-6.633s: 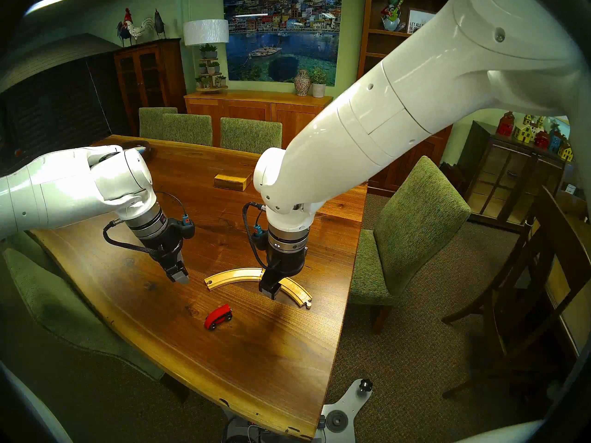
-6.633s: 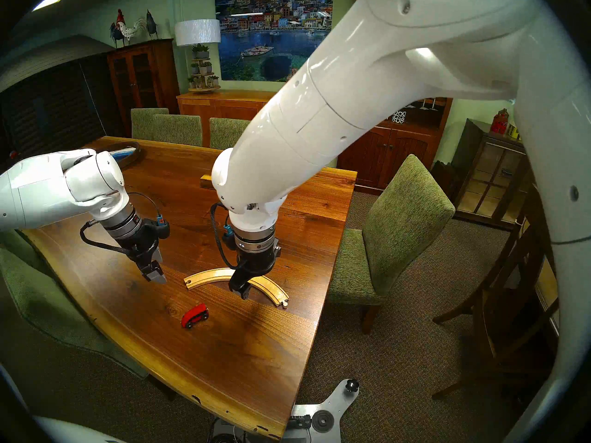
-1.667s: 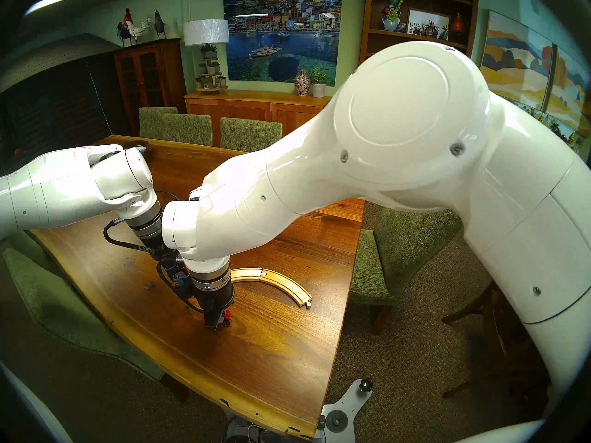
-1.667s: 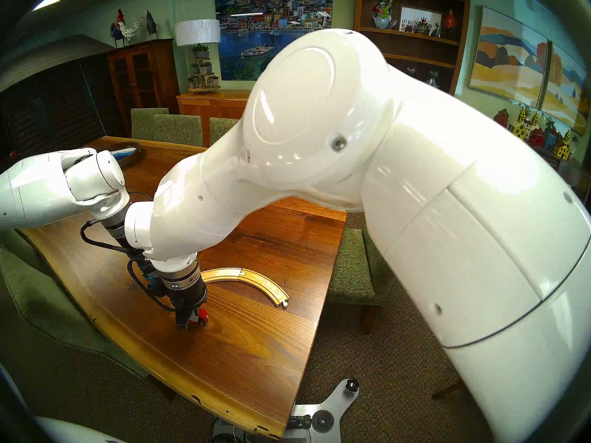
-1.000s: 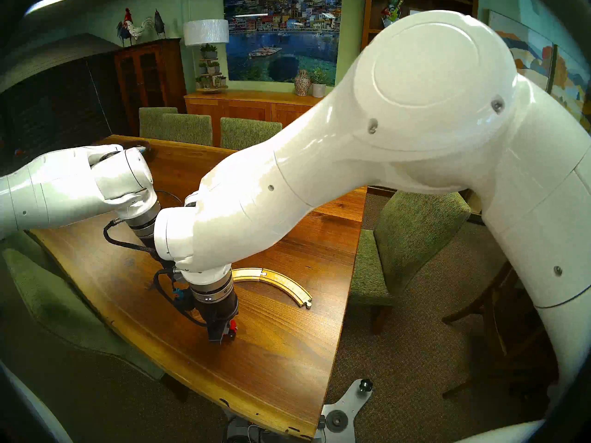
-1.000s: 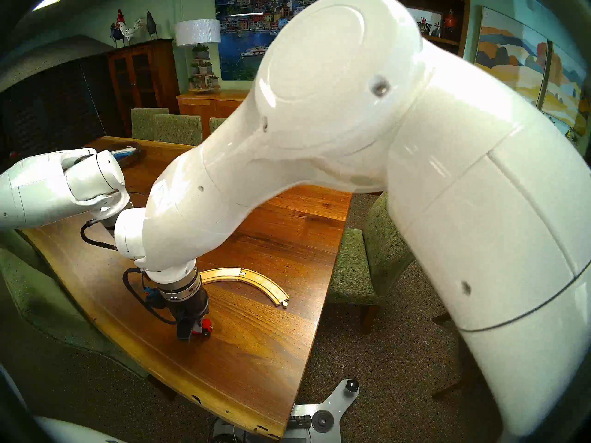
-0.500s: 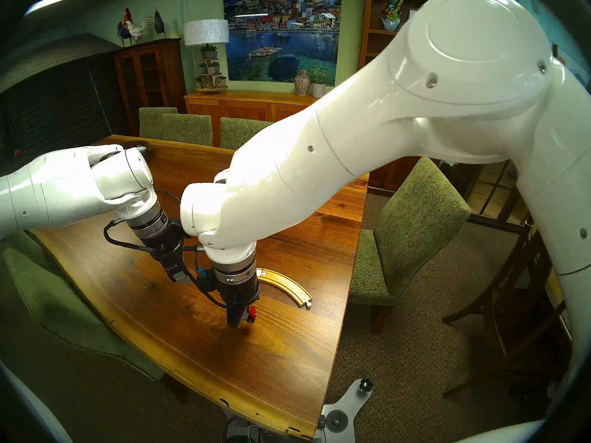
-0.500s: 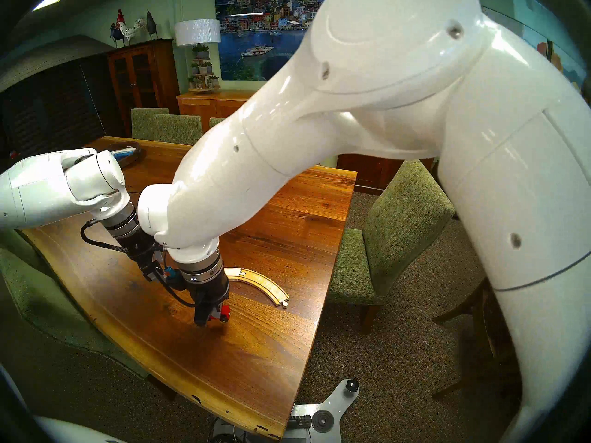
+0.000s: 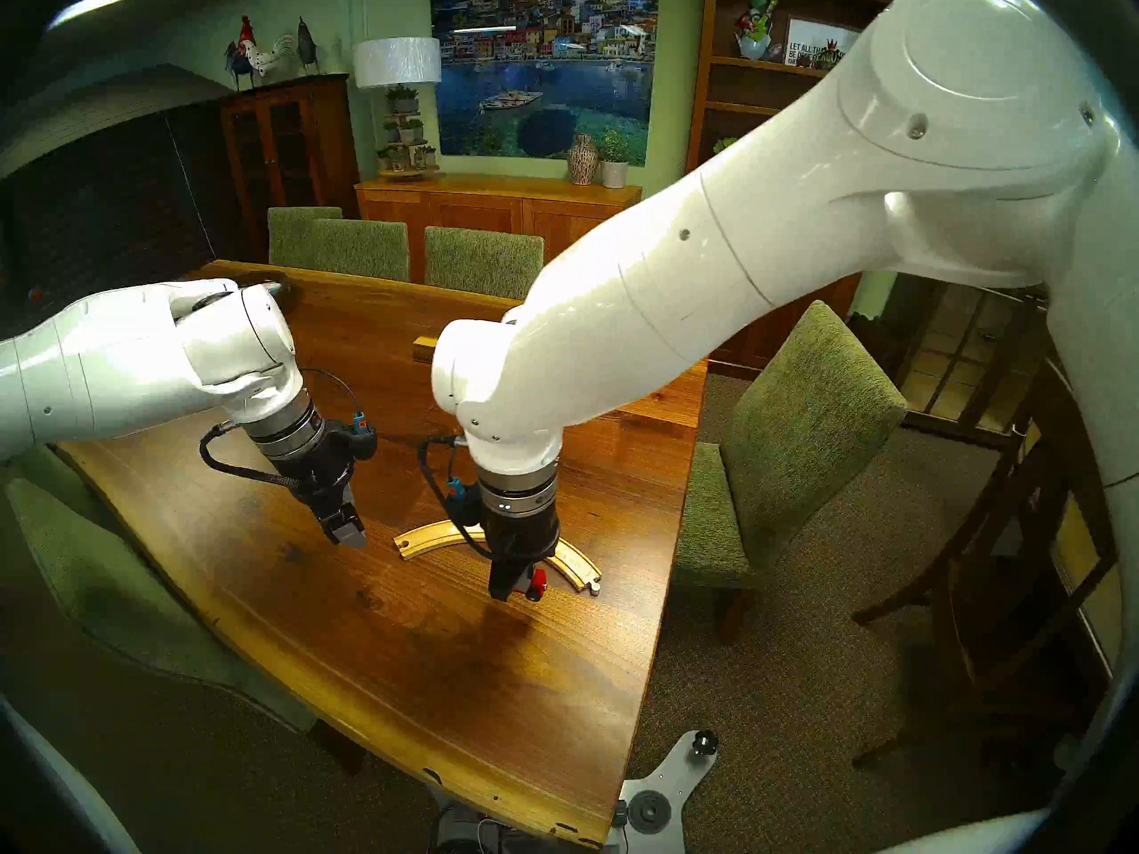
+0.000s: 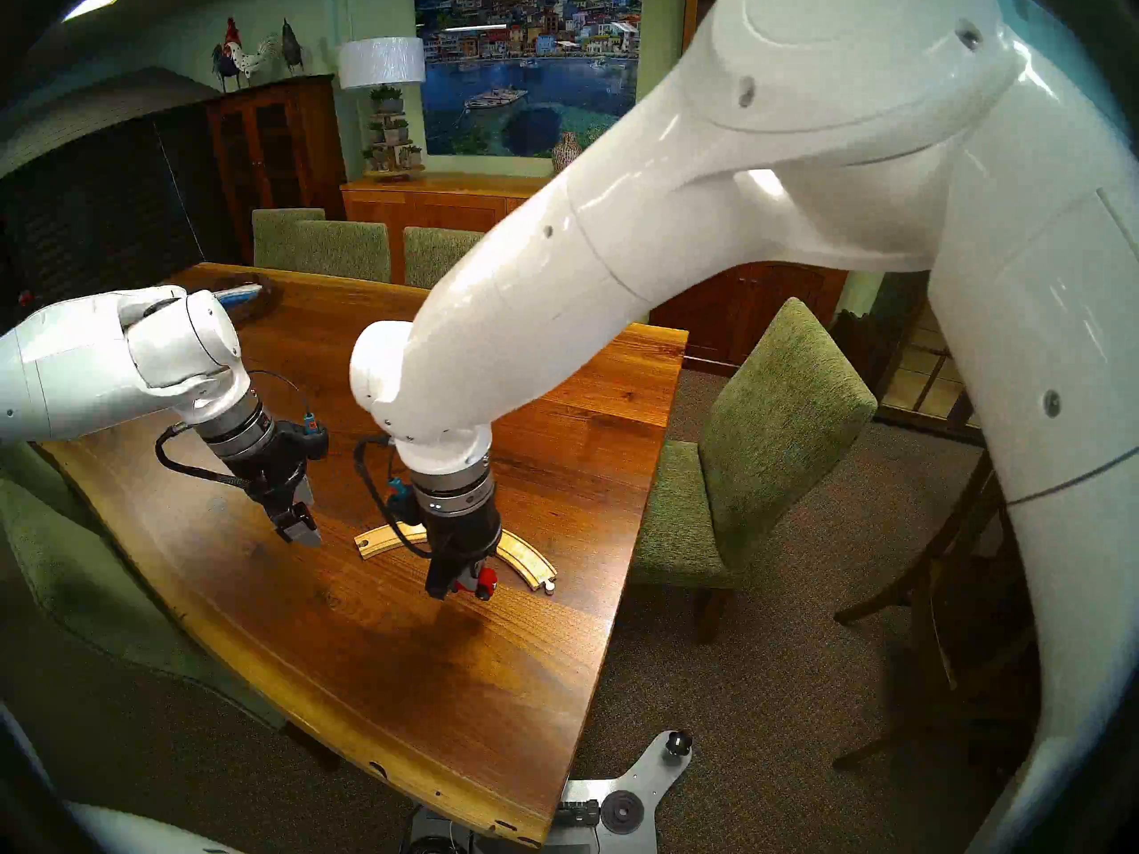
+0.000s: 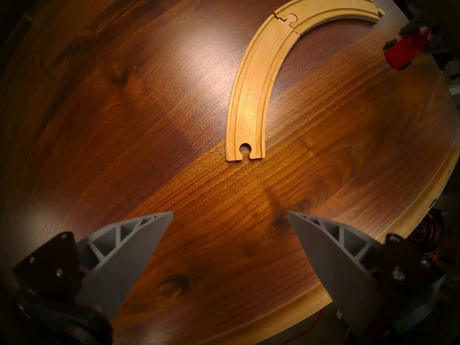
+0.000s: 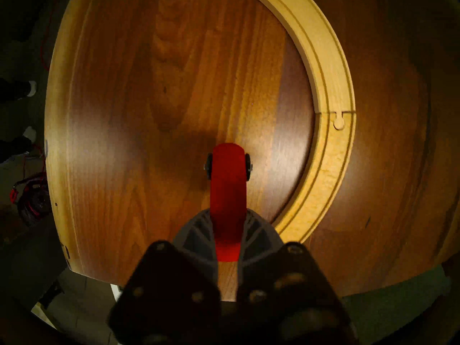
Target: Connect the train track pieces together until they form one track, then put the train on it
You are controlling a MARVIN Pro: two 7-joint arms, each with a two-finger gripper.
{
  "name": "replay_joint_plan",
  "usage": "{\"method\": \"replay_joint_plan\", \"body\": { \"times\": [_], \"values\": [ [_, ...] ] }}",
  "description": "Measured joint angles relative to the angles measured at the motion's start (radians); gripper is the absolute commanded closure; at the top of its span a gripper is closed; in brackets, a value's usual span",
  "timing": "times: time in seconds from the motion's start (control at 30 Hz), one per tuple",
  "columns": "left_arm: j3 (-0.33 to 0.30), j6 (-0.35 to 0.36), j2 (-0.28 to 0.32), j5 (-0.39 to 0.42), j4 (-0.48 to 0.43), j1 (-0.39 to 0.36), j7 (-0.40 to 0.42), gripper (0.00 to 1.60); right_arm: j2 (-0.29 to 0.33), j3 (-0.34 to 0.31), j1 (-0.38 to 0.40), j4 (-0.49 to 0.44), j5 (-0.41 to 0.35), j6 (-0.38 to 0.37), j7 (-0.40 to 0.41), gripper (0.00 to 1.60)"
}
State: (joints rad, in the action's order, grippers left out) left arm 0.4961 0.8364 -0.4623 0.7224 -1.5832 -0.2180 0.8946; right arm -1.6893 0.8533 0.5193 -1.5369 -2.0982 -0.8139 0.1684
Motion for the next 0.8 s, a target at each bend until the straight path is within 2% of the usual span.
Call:
{"method": "replay_joint_plan", "body": {
  "times": [0.2,0.5,0.8],
  "values": [
    [0.000,0.000,0.000,0.000,0.000,0.000,0.000,0.00,0.024,0.023,0.003,0.004,-0.110,0.029,-0.086,1.60],
    [0.000,0.000,0.000,0.000,0.000,0.000,0.000,0.00,0.021,0.053,0.001,0.037,-0.266,0.043,-0.194,1.60],
    [-0.001,0.000,0.001,0.000,-0.001,0.000,0.000,0.00,0.014,0.079,-0.003,0.052,-0.324,0.056,-0.240,1.60]
  ]
}}
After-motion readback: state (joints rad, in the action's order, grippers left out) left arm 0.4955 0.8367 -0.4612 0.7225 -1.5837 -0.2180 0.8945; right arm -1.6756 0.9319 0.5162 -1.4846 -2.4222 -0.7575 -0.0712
